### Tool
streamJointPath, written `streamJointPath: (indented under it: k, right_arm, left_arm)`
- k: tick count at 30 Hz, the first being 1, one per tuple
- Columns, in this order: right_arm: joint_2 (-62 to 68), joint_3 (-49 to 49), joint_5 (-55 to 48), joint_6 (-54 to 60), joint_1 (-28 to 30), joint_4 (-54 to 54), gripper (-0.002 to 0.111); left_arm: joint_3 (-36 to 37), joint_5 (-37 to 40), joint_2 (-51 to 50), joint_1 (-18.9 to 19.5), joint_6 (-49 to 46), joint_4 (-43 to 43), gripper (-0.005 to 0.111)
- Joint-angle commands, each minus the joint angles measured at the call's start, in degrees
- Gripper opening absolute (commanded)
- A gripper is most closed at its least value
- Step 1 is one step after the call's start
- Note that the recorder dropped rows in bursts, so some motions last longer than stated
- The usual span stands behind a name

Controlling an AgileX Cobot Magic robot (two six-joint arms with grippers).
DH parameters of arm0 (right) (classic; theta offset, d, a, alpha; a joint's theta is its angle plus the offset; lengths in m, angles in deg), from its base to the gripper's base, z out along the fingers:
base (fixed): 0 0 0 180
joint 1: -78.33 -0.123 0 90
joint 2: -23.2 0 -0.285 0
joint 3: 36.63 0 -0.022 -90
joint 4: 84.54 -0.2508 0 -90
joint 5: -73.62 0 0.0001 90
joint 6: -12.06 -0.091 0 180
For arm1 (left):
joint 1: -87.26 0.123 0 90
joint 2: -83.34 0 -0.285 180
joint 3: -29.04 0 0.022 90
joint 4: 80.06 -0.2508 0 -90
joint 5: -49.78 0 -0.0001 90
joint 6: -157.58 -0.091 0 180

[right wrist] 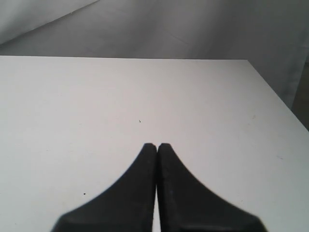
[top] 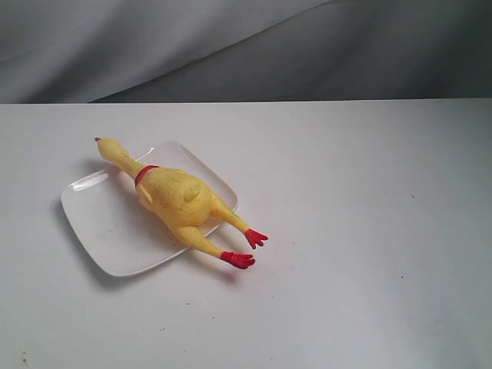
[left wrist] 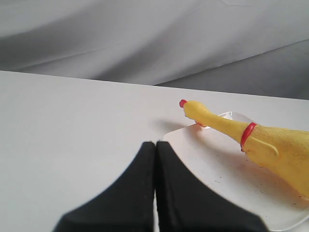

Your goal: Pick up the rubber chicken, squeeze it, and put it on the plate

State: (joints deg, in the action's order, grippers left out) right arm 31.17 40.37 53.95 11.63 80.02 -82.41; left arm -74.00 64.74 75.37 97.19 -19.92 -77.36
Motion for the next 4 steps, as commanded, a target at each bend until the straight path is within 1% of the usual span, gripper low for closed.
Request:
streamJointPath:
  k: [1, 4]
  right_arm:
    - [-0.18, 0.22, 0.08, -0.16, 0.52, 0.17, 0.000]
    - [-0.18, 0.22, 0.08, -0.16, 0.52, 0.17, 0.000]
  left_arm:
    - [0.26, 0.02, 0.19, 0.11, 0.22, -0.31, 0.001]
    - [0.26, 0.02, 0.19, 0.11, 0.22, -0.31, 0.001]
